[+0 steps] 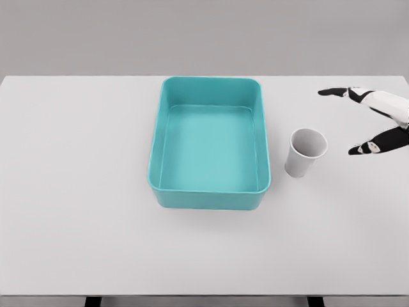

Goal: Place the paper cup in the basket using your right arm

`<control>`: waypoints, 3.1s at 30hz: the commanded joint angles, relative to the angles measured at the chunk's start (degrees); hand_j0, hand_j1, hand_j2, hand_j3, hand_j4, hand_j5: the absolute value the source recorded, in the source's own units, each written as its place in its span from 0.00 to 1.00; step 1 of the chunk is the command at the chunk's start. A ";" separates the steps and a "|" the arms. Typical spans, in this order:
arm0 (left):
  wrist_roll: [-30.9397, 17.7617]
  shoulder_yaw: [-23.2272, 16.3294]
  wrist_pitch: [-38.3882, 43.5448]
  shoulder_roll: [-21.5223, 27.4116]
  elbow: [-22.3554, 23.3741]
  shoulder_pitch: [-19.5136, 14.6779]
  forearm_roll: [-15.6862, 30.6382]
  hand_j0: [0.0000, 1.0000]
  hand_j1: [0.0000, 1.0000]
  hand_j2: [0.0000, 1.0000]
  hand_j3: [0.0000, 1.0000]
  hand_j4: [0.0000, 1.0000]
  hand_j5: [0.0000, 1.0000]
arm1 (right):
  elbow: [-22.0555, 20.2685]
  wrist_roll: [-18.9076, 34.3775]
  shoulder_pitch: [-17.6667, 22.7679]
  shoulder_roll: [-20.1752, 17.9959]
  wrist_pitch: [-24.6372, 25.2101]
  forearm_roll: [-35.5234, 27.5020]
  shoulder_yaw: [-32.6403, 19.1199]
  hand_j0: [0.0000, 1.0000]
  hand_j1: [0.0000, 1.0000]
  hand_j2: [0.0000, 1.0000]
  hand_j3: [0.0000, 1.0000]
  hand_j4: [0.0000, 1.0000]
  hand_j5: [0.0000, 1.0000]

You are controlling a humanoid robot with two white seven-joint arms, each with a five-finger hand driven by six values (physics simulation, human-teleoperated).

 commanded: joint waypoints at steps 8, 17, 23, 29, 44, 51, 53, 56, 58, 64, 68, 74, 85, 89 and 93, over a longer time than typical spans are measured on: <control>-0.01 0.00 0.00 0.00 0.00 -0.09 -0.01 1.00 1.00 1.00 1.00 1.00 1.00 | 7.44 0.11 0.35 6.20 10.36 -13.89 -0.98 1.00 1.00 1.00 1.00 1.00 1.00; -0.01 0.00 0.00 0.00 0.00 -0.09 -0.01 1.00 1.00 1.00 1.00 1.00 1.00 | 13.25 0.11 2.46 10.59 3.26 -13.72 -0.54 1.00 1.00 1.00 1.00 1.00 1.00; -0.01 0.00 0.00 0.00 0.00 -0.09 -0.01 1.00 1.00 1.00 1.00 1.00 1.00 | 17.20 0.11 5.45 13.32 -4.84 -13.72 -0.54 1.00 1.00 1.00 1.00 1.00 1.00; -0.01 0.00 0.00 0.00 0.00 -0.09 -0.01 1.00 1.00 1.00 1.00 1.00 1.00 | 20.81 0.11 5.54 18.24 -8.18 -13.89 -0.80 1.00 1.00 1.00 1.00 1.00 1.00; -0.01 0.00 0.00 0.00 0.00 -0.09 -0.01 1.00 1.00 1.00 1.00 1.00 1.00 | 29.16 0.11 6.68 24.57 -8.18 -17.67 -1.24 1.00 1.00 1.00 1.00 1.00 1.00; -0.01 0.00 0.00 0.00 0.00 -0.09 0.00 1.00 1.00 1.00 1.00 1.00 1.00 | 30.48 0.11 6.59 26.59 -7.74 -17.67 -0.98 1.00 1.00 1.00 1.00 1.00 1.00; -0.01 0.00 0.00 0.00 0.00 0.00 -0.01 1.00 1.00 1.00 1.00 1.00 1.00 | 30.48 0.11 6.68 27.03 -7.66 -17.67 -0.81 1.00 1.00 1.00 1.00 1.00 1.00; -0.01 0.00 0.00 0.00 0.00 -0.09 -0.01 1.00 1.00 1.00 1.00 1.00 1.00 | 30.48 0.11 6.68 28.00 -7.39 -17.67 -0.72 1.00 1.00 1.00 1.00 1.00 1.00; -0.01 0.00 0.00 0.00 0.00 -0.09 0.08 1.00 1.00 1.00 1.00 1.00 1.00 | 30.48 0.11 6.68 28.09 -7.30 -17.67 -0.63 1.00 1.00 1.00 1.00 1.00 1.00; -0.01 0.00 0.00 0.00 0.00 -0.09 -0.01 1.00 1.00 1.00 1.00 1.00 1.00 | 30.48 0.11 6.51 29.23 -7.30 -17.67 0.34 1.00 1.00 1.00 1.00 1.00 1.00; -0.01 0.00 0.00 0.00 0.00 -0.09 -0.01 1.00 1.00 1.00 1.00 1.00 1.00 | 30.48 0.11 6.50 29.76 -7.30 -17.67 0.95 1.00 1.00 1.00 1.00 1.00 1.00; -0.01 0.00 0.00 0.00 0.00 -0.09 -0.01 1.00 1.00 1.00 1.00 1.00 1.00 | 33.20 0.11 5.80 30.11 -7.30 -17.67 0.95 1.00 1.00 1.00 1.00 1.00 1.00; -0.01 0.00 0.00 0.00 0.00 -0.09 -0.01 1.00 1.00 1.00 1.00 1.00 1.00 | 32.76 0.11 4.48 30.28 -5.99 -17.50 1.04 1.00 1.00 1.00 1.00 1.00 1.00; -0.01 0.00 0.00 0.00 0.00 -0.09 -0.01 1.00 1.00 1.00 1.00 1.00 1.00 | 32.24 0.11 4.40 30.28 -5.81 -17.50 1.04 1.00 1.00 1.00 1.00 1.00 1.00; -0.01 0.00 0.00 0.00 0.00 -0.09 -0.01 1.00 1.00 1.00 1.00 1.00 1.00 | 30.39 0.11 4.40 30.28 -4.76 -17.50 0.95 1.00 1.00 1.00 1.00 1.00 1.00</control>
